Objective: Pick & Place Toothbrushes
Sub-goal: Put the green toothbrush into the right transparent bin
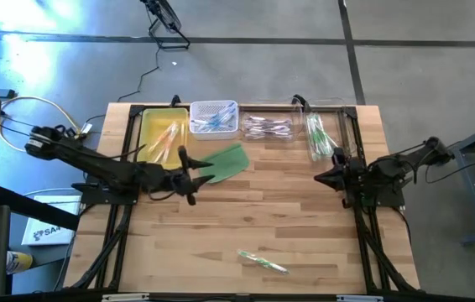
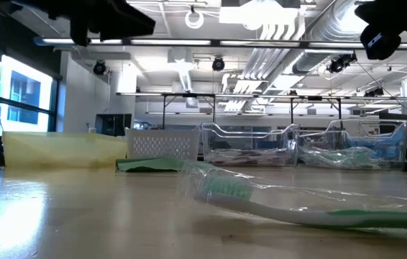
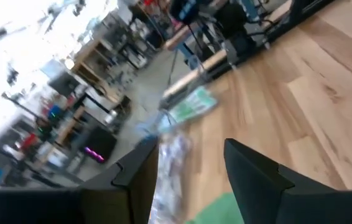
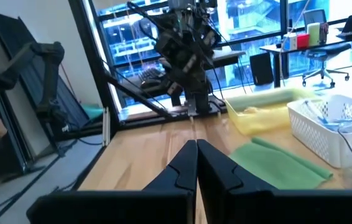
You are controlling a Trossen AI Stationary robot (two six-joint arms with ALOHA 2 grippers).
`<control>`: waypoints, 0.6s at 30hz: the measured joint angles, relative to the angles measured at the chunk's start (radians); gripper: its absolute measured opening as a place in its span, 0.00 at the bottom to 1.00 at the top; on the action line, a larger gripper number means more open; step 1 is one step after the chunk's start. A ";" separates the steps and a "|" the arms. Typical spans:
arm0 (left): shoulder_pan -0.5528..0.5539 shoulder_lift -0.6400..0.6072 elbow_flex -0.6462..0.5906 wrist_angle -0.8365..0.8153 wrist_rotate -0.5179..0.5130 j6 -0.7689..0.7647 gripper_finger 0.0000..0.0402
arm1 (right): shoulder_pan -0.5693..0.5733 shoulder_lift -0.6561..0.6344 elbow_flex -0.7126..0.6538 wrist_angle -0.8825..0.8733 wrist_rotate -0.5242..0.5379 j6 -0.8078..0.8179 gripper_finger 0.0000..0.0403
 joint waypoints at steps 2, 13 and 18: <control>-0.023 -0.033 0.000 -0.004 -0.022 0.046 0.44 | 0.000 -0.018 0.000 -0.028 0.000 0.001 0.01; -0.048 -0.153 -0.038 -0.068 -0.036 0.066 0.44 | 0.000 -0.033 0.000 -0.077 -0.003 0.003 0.01; -0.048 -0.175 -0.184 0.179 -0.018 0.043 0.44 | 0.000 -0.033 0.000 -0.112 -0.003 0.023 0.01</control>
